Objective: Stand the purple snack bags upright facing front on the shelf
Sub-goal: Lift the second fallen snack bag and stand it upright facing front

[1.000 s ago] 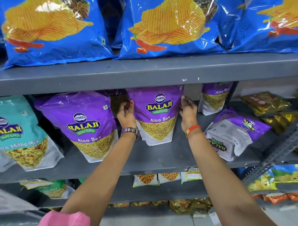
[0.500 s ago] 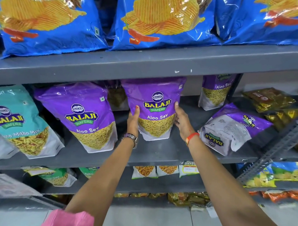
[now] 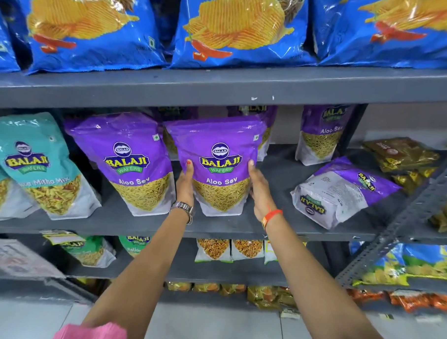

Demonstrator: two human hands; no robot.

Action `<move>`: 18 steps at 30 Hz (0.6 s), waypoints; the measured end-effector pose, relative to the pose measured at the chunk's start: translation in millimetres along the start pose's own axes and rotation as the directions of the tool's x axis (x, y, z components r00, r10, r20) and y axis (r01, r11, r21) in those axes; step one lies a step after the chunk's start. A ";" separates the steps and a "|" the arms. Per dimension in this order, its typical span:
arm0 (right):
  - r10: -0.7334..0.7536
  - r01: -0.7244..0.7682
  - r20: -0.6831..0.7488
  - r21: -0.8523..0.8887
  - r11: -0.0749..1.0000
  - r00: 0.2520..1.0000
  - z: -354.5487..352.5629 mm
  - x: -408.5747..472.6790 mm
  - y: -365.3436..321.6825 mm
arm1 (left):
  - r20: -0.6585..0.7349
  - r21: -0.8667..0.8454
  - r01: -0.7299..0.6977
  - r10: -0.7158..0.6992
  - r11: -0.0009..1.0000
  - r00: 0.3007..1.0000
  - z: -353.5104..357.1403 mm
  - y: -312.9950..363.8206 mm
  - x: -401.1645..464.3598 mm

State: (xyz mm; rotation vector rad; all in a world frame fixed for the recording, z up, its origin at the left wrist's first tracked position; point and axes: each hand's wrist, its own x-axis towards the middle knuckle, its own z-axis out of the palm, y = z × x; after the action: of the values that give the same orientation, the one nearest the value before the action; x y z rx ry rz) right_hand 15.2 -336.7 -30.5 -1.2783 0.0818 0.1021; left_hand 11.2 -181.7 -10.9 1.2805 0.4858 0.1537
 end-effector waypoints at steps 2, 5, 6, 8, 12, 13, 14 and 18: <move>0.010 -0.009 -0.024 0.017 1.000 1.000 2.2 -1.7 -0.9 | 0.023 0.012 -0.019 0.019 1.000 1.000 -1.7 1.6 -0.7; 0.005 0.002 -0.108 0.068 0.998 0.994 2.4 -3.2 0.4 | 0.047 0.005 -0.058 0.058 0.998 0.997 0.0 4.6 -7.6; -0.005 0.017 -0.145 0.082 0.997 0.989 1.9 -4.5 0.1 | 0.033 0.025 -0.097 0.096 0.995 0.995 0.4 2.2 -9.4; -0.054 0.068 -0.228 0.052 0.996 0.972 -1.4 -7.2 -0.3 | -0.043 0.007 -0.216 0.216 0.976 0.975 1.3 -3.5 -18.4; -0.289 0.266 -0.423 -0.114 0.957 0.859 -23.9 -19.4 -4.2 | -0.256 -0.001 -0.549 0.530 0.836 0.808 9.2 -28.3 -39.9; -0.353 0.318 -0.465 -0.155 0.935 0.812 -32.9 -22.9 -7.3 | -0.267 0.071 -0.619 0.612 0.782 0.744 18.9 -32.4 -51.0; -0.408 0.354 -0.507 -0.204 0.913 0.759 -43.1 -25.6 -11.2 | -0.255 0.121 -0.673 0.678 0.730 0.689 30.0 -37.3 -61.3; -0.509 0.259 -0.663 -0.444 0.858 0.549 -94.3 -28.2 -28.9 | 0.041 0.185 -0.830 0.839 0.527 0.542 85.9 -42.5 -98.4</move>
State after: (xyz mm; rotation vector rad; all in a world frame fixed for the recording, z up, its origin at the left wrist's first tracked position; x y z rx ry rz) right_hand -9.6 -436.2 -26.7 -1.5400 0.5337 -0.8819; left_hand -46.0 -306.5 -7.9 1.6163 -0.1398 0.9953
